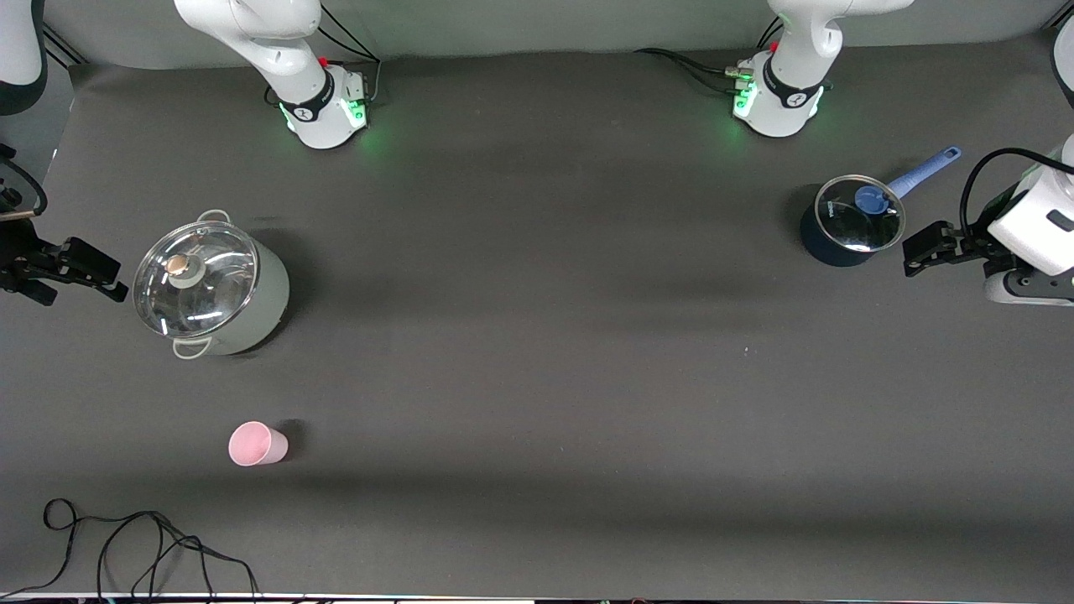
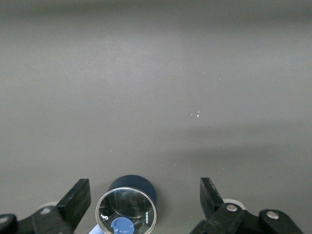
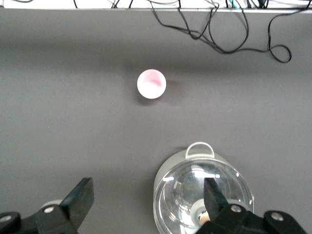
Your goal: Transfer pink cup from left to right arm
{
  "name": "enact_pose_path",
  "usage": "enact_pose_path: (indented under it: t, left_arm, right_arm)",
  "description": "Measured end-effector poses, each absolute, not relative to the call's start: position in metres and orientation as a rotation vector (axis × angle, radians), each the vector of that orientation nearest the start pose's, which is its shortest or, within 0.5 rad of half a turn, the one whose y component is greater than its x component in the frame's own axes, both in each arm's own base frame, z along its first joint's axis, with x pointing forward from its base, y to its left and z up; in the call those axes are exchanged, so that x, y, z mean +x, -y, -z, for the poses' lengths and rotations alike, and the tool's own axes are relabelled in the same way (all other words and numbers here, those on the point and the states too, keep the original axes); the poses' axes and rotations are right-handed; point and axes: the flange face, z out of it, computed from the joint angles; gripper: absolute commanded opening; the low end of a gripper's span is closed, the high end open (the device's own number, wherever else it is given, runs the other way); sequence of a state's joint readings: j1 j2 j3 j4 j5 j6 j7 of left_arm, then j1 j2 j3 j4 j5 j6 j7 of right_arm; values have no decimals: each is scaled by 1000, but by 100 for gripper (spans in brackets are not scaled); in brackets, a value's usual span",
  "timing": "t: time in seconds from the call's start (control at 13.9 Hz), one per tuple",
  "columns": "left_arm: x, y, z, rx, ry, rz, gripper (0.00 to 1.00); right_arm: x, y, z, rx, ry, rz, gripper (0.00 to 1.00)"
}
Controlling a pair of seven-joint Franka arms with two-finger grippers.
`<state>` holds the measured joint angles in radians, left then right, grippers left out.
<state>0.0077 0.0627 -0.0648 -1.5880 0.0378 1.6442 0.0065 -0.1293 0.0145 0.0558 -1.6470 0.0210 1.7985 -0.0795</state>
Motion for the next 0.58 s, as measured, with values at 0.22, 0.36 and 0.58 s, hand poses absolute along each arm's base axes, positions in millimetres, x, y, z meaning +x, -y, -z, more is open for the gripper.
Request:
enact_pose_path:
  t: [0.22,0.36,0.58]
  left_arm:
    - [578,28,-587,-3106,-102,-9,100]
    - [578,28,-587,-3106,-102,-9,100]
    - [578,28,-587,-3106,-102,-9,100]
  right_arm:
    - [571,38,-594,-3123,13,108,100]
    - [570,36,-592,-3122,17,86,100]
    - [570,36,-592,-3122,19,83,100]
